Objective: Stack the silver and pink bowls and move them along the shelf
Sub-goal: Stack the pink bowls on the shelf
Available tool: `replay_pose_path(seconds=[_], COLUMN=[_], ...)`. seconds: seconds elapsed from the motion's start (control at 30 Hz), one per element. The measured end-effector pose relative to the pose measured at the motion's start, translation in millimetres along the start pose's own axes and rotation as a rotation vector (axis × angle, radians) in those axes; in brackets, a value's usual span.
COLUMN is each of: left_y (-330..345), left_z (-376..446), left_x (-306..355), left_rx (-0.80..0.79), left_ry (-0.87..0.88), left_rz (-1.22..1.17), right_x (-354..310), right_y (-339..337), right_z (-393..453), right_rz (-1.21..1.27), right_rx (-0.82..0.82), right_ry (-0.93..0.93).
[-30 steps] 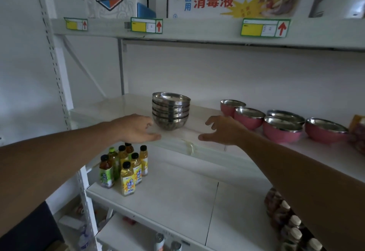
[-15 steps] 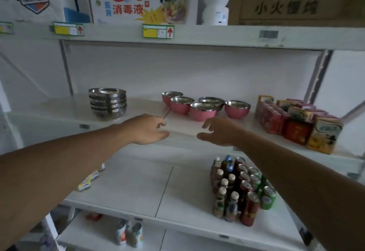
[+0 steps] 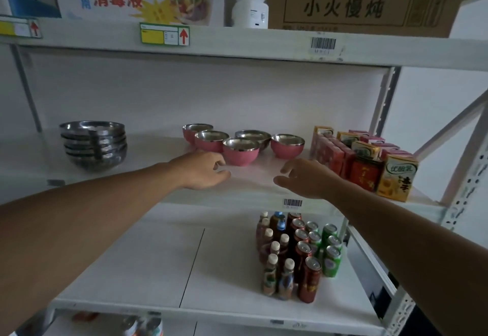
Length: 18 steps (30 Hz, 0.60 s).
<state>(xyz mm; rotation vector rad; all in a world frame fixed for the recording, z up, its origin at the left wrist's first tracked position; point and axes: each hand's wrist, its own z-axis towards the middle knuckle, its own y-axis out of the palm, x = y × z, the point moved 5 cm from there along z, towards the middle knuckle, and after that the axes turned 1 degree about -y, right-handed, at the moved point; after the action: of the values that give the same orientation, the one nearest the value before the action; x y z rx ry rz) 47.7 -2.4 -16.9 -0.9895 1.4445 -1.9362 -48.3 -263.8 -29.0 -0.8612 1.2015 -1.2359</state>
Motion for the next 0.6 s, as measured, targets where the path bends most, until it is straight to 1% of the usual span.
replay_pose_path(seconds=[0.2, 0.33, 0.43, 0.53, 0.6], left_y=[-11.2, -12.5, -12.2, -12.8, -17.1], left_z=[45.7, 74.4, 93.4, 107.1, 114.5], left_x=[-56.8, -90.8, -109.9, -126.4, -132.9], left_rx=[-0.014, -0.075, -0.067, -0.042, 0.018], left_ry=[-0.007, 0.028, 0.042, -0.036, -0.139], left_rz=[-0.01, 0.064, 0.075, 0.094, 0.087], right_x=[-8.8, -16.4, -17.3, -14.0, -11.4], right_y=[6.9, 15.5, 23.8, 24.7, 21.6], right_z=[57.0, 100.1, 125.6, 146.6, 155.9], right_rz=[0.069, -0.002, -0.008, 0.05, 0.102], right_rx=[0.042, 0.037, 0.039, 0.078, 0.096], right_ry=[-0.02, -0.049, -0.034, -0.033, 0.051])
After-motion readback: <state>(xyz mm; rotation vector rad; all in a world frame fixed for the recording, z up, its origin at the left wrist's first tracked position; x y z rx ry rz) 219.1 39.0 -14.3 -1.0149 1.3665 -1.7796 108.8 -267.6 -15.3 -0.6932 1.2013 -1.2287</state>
